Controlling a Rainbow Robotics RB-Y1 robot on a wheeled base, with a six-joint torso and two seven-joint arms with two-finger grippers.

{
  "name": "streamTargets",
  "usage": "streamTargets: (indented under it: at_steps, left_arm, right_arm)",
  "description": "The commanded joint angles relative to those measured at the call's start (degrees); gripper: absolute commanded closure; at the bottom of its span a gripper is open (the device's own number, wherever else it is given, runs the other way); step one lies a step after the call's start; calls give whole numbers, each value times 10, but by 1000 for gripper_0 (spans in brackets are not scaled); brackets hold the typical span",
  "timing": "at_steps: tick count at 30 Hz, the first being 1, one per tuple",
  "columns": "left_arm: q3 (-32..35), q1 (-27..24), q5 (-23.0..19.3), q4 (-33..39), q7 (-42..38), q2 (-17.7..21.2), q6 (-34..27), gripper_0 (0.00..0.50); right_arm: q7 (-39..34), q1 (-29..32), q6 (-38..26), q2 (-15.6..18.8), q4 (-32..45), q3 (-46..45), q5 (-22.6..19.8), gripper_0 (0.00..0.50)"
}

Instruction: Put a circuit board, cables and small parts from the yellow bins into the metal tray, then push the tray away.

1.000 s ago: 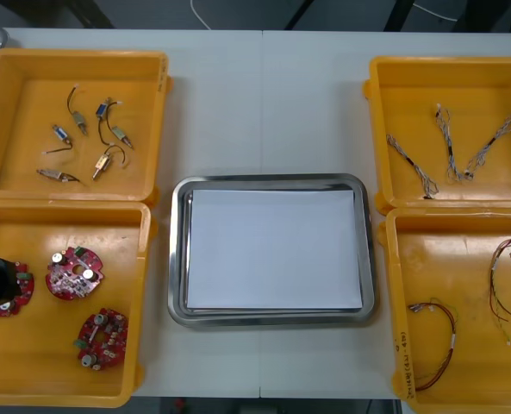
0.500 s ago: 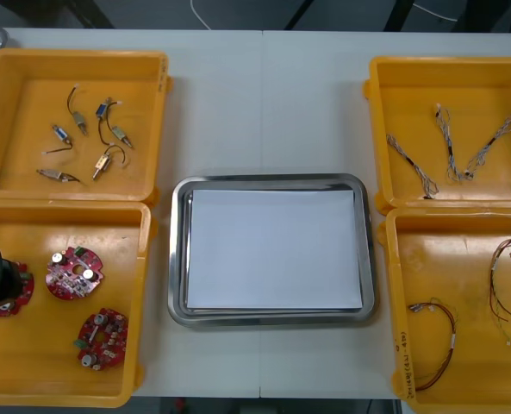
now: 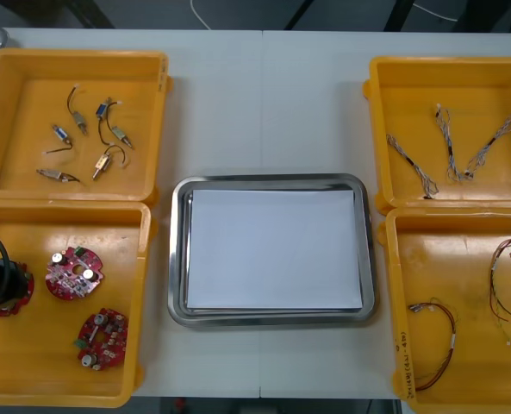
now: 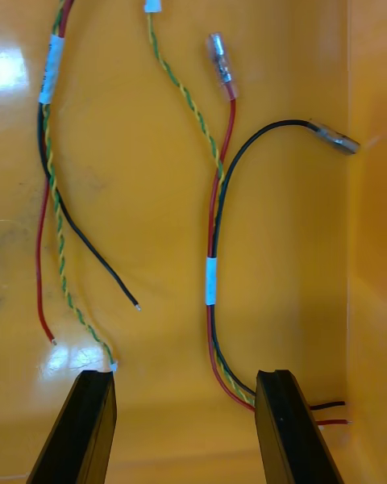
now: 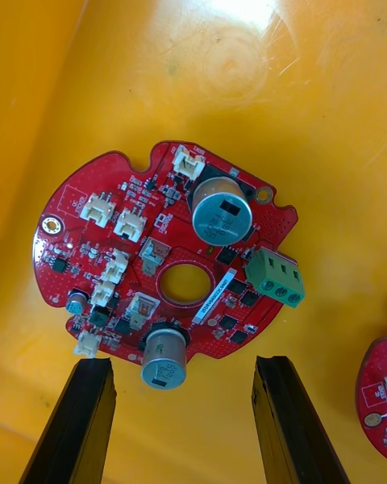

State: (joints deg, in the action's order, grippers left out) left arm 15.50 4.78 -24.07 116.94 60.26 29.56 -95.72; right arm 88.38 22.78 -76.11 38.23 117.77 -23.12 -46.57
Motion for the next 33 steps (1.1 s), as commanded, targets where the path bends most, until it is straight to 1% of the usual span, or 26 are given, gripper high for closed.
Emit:
streamTargets:
  at_steps: [1,8,13,22,27,33]
  left_arm:
    - [-13,23,9,0,-23,-8,12,0]
    - [-15,30,8,-3,-23,-8,25,0]
    - [-19,41,6,-3,-23,-9,39,0]
    - [-26,41,8,-6,-25,-8,45,0]
    - [-31,41,11,-8,-29,-9,55,0]
    - [-32,42,13,-9,-29,-10,61,0]
  right_arm:
    - [28,16,12,4,-8,5,5,0]
    - [38,6,23,4,-30,9,7,0]
    - [47,0,47,8,-54,22,8,0]
    - [50,-3,69,8,-74,34,9,0]
    - [53,-8,105,8,-103,53,9,0]
    - [55,-9,109,8,-107,55,10,0]
